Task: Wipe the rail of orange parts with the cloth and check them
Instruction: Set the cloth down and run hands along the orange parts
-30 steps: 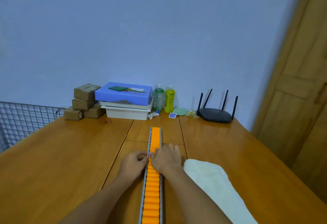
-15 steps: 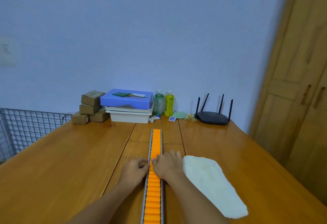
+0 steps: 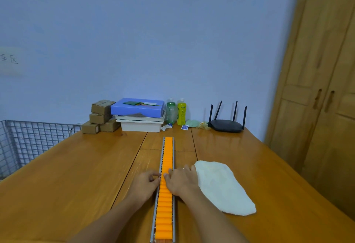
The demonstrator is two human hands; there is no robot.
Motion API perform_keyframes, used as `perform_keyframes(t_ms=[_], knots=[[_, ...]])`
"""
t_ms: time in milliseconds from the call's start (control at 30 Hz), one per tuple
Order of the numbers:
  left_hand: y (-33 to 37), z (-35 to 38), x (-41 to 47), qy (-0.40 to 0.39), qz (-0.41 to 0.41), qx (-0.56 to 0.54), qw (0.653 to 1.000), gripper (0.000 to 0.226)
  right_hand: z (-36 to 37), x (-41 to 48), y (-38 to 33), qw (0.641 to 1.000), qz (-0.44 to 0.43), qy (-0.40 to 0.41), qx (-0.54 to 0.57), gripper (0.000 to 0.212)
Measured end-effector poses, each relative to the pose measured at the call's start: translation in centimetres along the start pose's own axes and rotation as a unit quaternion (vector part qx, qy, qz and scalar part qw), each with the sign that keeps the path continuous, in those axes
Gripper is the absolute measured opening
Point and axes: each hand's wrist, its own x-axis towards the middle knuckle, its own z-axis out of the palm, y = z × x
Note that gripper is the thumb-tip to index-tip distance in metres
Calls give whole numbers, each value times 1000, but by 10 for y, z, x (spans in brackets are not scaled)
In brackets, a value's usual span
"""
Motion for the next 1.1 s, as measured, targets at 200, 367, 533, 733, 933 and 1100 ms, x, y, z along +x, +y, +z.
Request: perform_keyframes(t_ms=[200, 367, 533, 733, 933, 1100], knots=[[5, -5, -23, -7, 12, 16, 1000, 23, -4, -26, 0, 1000, -6, -14, 5, 56], [13, -9, -42, -9, 7, 11, 1000, 24, -6, -45, -5, 1000, 0, -18, 3, 56], [19, -14, -63, -13, 7, 29, 999, 24, -5, -67, -5, 1000, 2, -13, 6, 56], [28, -19, -90, -22, 8, 39, 999, 24, -8, -94, -6, 1000, 6, -9, 2, 55], [32, -24, -114, -26, 4, 47, 999, 25, -9, -121, -8, 1000, 8, -3, 7, 55], [31, -27, -130, -26, 2, 52, 998, 26, -15, -145, -10, 1000, 3, -4, -5, 55]])
